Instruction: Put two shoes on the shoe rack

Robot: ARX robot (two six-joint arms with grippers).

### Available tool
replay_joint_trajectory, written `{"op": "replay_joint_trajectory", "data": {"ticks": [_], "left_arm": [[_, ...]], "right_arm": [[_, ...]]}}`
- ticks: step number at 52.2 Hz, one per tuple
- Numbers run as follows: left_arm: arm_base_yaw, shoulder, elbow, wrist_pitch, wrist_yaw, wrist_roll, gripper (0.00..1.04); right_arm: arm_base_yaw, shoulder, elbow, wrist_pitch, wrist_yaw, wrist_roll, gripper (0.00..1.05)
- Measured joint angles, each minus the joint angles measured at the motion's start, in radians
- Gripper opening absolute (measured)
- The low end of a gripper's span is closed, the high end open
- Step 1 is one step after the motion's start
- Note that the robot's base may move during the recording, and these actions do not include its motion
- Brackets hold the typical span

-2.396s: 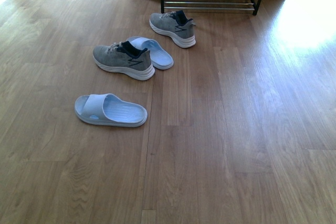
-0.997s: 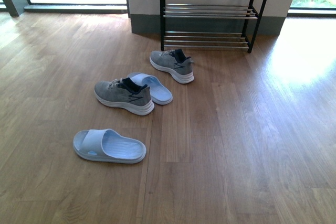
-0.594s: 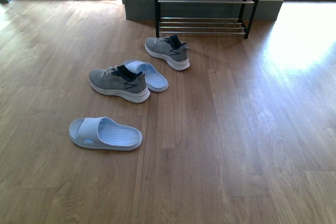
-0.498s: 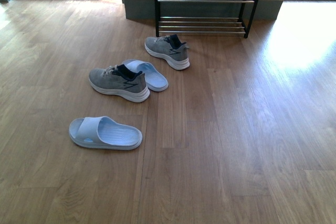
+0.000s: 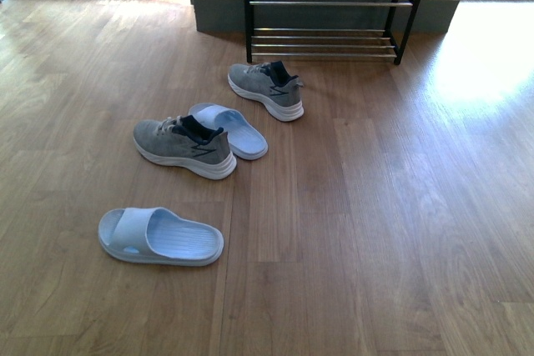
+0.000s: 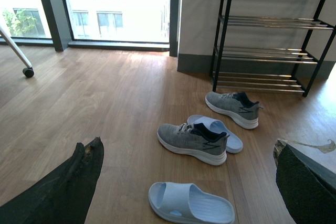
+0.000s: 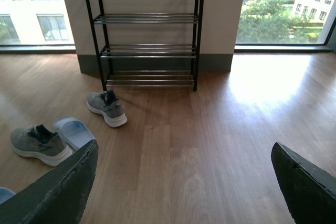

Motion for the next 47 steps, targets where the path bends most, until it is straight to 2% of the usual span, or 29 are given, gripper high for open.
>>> {"op": "replay_joint_trajectory", "data": {"ticks": [47], "left_arm": [[0.0,0.0,0.0,0.0,0.0,0.0,0.95]], "right_arm": [[0.0,0.0,0.0,0.0,0.0,0.0,0.96]]}}
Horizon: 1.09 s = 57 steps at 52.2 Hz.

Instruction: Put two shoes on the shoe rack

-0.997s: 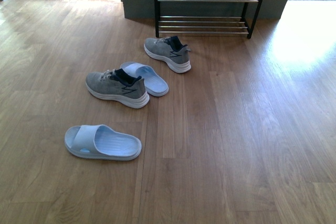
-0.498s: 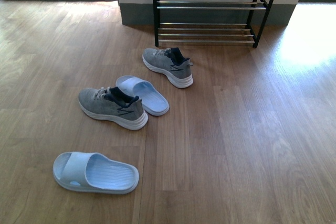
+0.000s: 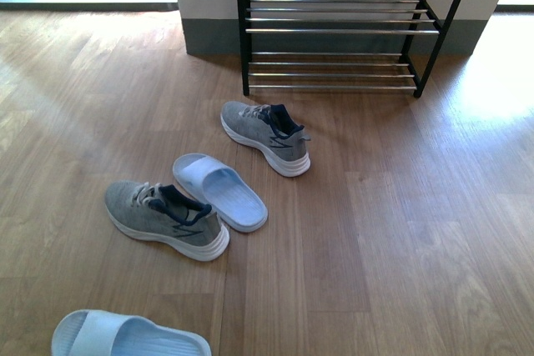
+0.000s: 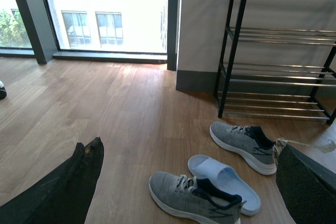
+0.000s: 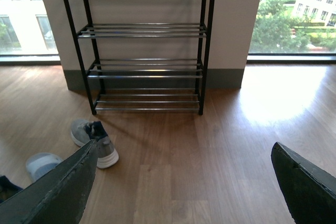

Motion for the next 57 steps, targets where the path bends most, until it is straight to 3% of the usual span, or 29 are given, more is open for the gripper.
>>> {"op": "replay_joint_trajectory", "data": {"ticks": [41,45,46,49,53,57], "left_arm": [[-0.003,0.004,0.001,-0.005,-0.014,-0.005,0.95],[-0.167,0.203,0.078,-0.141,-0.312,-0.266,0.95],[-0.199,0.265,0.089,-0.126,-0.328,-0.331,0.95],[-0.286,0.502,0.11,0.005,-0.299,-0.564,0.95],[-0.297,0.874,0.156,0.223,-0.235,-0.809,0.95],[-0.286,1.234,0.25,0.383,-0.21,-0.906,0.95]], "right_arm": [[0.0,0.001,0.0,0.0,0.0,0.0,0.96],[0.0,0.002,0.0,0.0,0.002,0.0,0.96],[0.0,0.001,0.0,0.0,0.002,0.0,0.96],[0.0,0.001,0.0,0.0,0.0,0.0,0.96],[0.0,0.001,0.0,0.0,0.001,0.0,0.96],[0.0,0.001,0.0,0.0,0.0,0.0,0.96]]}}
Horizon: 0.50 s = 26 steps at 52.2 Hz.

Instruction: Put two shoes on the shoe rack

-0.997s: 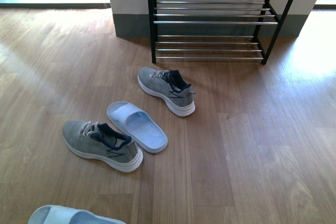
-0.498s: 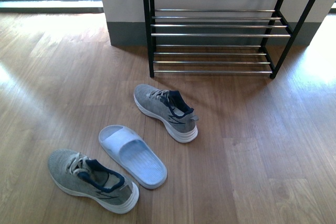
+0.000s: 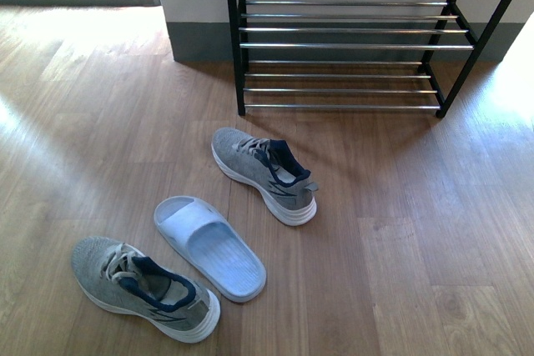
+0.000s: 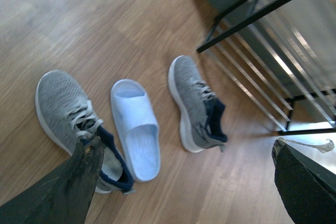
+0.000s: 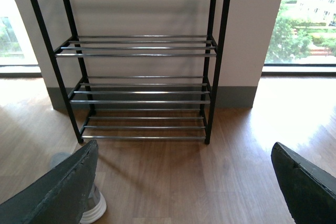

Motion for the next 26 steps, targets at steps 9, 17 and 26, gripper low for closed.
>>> {"op": "replay_joint_trajectory", "data": {"ticks": [9,17,26], "left_arm": [[0.047,0.468,0.161,0.037,0.022,-0.044,0.95],[0.093,0.845,0.36,-0.03,0.017,-0.064,0.95],[0.11,1.133,0.563,-0.115,0.061,-0.056,0.95]], "right_arm": [[0.0,0.0,0.0,0.0,0.002,0.0,0.96],[0.0,0.0,0.0,0.0,0.0,0.0,0.96],[0.0,0.0,0.0,0.0,0.001,0.0,0.96]]}}
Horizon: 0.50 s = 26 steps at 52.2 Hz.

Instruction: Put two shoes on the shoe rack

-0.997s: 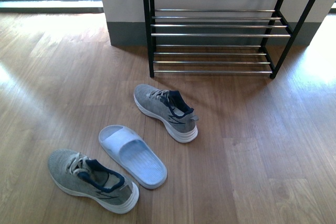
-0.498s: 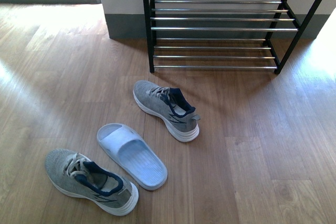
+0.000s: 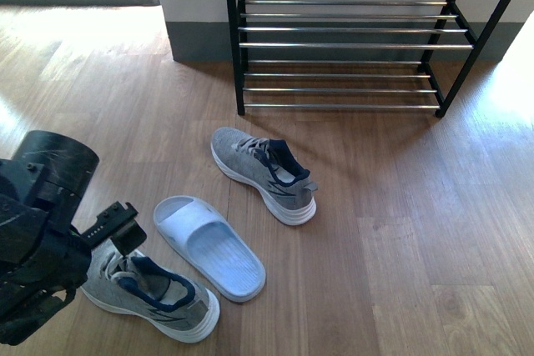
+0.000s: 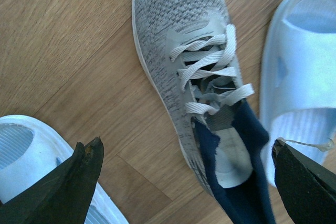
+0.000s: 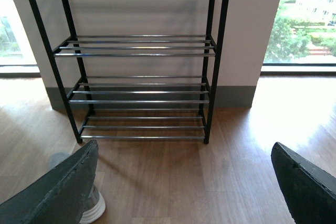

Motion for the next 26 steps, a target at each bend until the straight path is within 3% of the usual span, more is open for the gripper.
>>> {"op": "replay_joint_trajectory", "data": {"ticks": [26], "left_arm": [[-0.016,0.259,0.192,-0.078,0.032,0.068,0.95]], "right_arm": [[0.0,0.0,0.0,0.0,0.0,0.0,0.96]]}}
